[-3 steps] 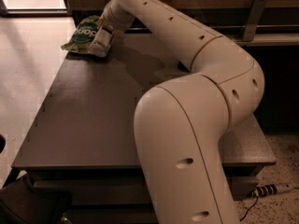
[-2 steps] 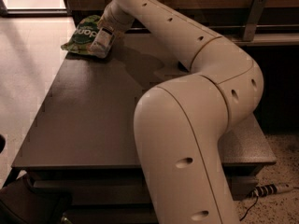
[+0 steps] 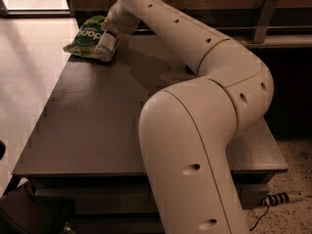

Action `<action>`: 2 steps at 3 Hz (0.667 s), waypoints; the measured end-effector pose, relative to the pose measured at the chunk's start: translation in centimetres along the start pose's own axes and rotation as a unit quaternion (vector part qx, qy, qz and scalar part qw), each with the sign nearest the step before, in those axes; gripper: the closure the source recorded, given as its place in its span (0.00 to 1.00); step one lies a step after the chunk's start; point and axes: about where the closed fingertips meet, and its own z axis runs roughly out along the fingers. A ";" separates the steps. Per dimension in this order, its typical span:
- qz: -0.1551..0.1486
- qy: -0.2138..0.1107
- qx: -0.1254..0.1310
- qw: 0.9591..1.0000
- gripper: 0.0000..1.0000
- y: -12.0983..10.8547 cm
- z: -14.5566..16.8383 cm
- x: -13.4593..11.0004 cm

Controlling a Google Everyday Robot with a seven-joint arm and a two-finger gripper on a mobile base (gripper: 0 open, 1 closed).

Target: Move blue plastic bottle near green rice chip bag

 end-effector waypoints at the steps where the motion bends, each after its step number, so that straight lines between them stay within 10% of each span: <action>1: -0.001 0.002 0.001 1.000 0.12 -0.1 0.3 0.2; 2: -0.002 0.004 0.002 1.000 0.00 -0.1 0.5 0.4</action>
Offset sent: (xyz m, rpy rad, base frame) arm 0.0000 0.0015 -0.0028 -0.0022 0.0028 0.0026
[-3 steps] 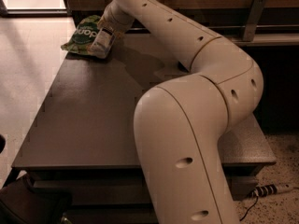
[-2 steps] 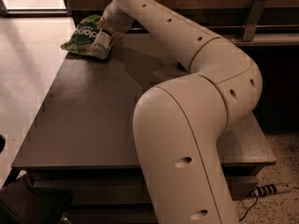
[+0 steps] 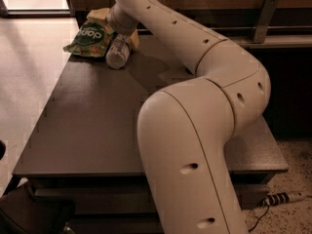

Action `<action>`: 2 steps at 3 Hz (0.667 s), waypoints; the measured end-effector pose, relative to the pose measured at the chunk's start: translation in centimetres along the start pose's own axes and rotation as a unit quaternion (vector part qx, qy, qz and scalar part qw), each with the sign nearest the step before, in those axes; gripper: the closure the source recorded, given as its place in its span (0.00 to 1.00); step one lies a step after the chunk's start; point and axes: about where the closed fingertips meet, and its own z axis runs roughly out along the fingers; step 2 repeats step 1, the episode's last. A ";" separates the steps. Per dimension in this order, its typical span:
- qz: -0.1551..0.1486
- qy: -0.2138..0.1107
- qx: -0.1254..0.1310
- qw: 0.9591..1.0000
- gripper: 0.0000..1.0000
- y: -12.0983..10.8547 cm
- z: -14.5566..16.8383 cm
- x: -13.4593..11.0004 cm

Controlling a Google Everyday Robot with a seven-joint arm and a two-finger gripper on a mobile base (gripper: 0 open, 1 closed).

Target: Move blue plastic bottle near green rice chip bag

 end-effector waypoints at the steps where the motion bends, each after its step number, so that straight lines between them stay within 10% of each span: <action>1: 0.000 0.000 0.000 1.000 0.00 0.0 0.0 0.0; 2: 0.000 0.000 0.000 1.000 0.00 0.0 0.0 0.0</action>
Offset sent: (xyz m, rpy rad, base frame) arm 0.0000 0.0000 0.0000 0.0000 0.0000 0.0000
